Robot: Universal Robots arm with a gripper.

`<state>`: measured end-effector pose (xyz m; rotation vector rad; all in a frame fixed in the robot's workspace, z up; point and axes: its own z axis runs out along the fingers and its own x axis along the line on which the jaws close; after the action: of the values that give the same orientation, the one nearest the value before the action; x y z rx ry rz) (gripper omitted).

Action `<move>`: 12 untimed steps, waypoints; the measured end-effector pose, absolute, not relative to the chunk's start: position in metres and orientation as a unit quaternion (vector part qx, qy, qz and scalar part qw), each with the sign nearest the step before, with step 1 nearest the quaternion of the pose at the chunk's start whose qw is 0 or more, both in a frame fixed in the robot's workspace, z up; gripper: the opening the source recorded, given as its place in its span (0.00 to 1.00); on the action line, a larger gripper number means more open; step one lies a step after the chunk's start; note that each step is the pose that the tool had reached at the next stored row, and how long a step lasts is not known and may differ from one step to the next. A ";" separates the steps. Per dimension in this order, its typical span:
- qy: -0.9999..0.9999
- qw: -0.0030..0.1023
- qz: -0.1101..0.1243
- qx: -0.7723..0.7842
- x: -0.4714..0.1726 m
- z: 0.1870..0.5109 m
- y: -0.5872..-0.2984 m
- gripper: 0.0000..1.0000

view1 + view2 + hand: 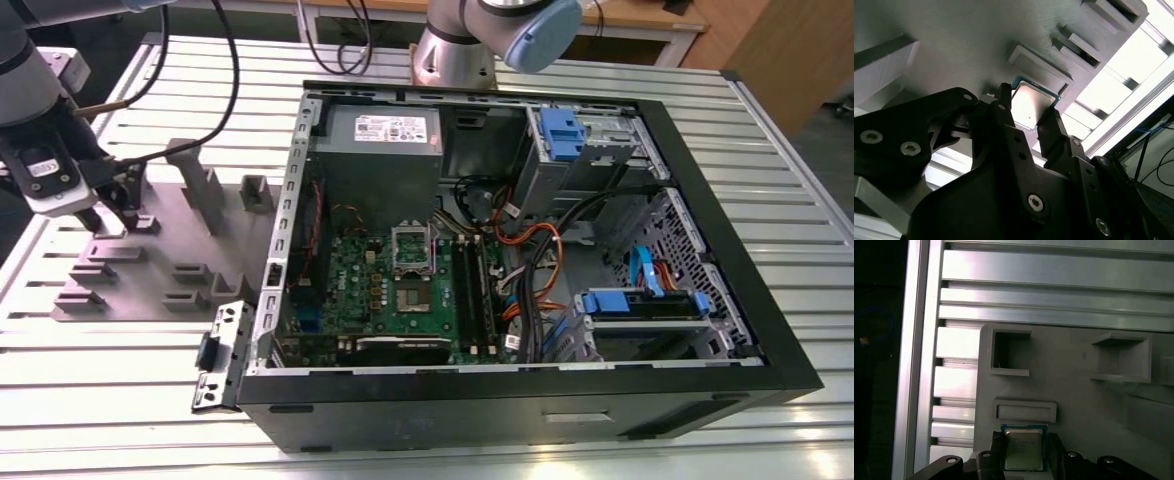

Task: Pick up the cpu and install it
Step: 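Pick up the cpu and move it towards the insertion slot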

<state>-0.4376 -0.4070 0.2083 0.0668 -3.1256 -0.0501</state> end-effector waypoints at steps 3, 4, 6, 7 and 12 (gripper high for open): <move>-1.000 0.008 -0.016 0.021 -0.438 0.209 -0.407 0.45; -1.000 0.008 -0.016 0.021 -0.438 0.209 -0.407 0.45; -1.000 0.008 -0.016 0.021 -0.438 0.209 -0.407 0.45; -1.000 0.008 -0.016 0.021 -0.438 0.209 -0.407 0.45; -1.000 0.008 -0.016 0.021 -0.438 0.212 -0.407 0.45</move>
<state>-0.4377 -0.4070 0.2117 0.0668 -3.1252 -0.0499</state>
